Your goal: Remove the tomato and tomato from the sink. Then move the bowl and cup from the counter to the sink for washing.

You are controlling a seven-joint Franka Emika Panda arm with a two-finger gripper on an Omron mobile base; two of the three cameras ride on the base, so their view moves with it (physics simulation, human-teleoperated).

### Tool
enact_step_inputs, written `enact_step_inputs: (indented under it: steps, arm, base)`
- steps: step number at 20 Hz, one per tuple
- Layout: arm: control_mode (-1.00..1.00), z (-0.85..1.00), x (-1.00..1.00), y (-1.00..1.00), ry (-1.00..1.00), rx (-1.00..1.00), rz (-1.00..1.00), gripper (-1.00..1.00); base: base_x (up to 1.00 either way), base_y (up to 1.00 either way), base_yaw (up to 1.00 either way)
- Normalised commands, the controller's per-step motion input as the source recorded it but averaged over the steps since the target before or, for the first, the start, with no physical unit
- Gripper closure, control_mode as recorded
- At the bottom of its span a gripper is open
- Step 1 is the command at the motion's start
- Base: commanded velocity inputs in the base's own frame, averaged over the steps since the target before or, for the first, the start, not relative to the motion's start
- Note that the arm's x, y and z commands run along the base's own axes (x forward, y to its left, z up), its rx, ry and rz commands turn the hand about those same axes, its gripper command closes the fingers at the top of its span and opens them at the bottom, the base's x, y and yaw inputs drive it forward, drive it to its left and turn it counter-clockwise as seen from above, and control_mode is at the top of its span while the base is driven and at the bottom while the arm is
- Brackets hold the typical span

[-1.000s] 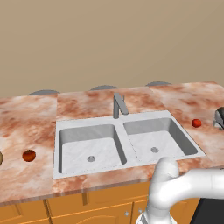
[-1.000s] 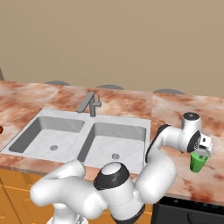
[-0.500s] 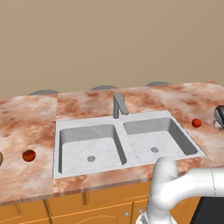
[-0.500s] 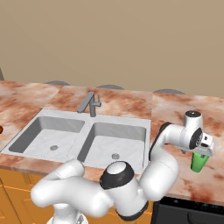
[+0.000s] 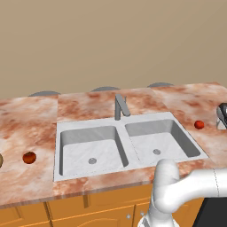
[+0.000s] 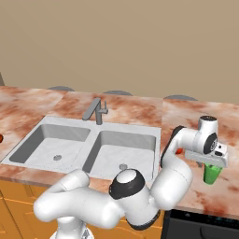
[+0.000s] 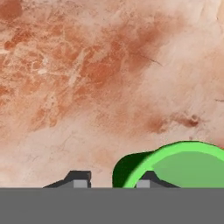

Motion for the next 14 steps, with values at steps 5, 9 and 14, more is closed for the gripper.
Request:
enact_step_inputs:
  steps: [5,9,14]
  arm:
    - [-1.00,-0.25,-0.17,0.00,0.06,0.07,0.00,1.00]
    - [-1.00,-0.29,-0.13,0.00,0.05,0.08,0.00,1.00]
    - [-1.00,-0.13,-0.18,0.02,0.01,0.11,0.00,1.00]
  base:
    - [0.00,0.00,0.00]
    - [0.00,0.00,0.00]
    - [0.00,0.00,0.00]
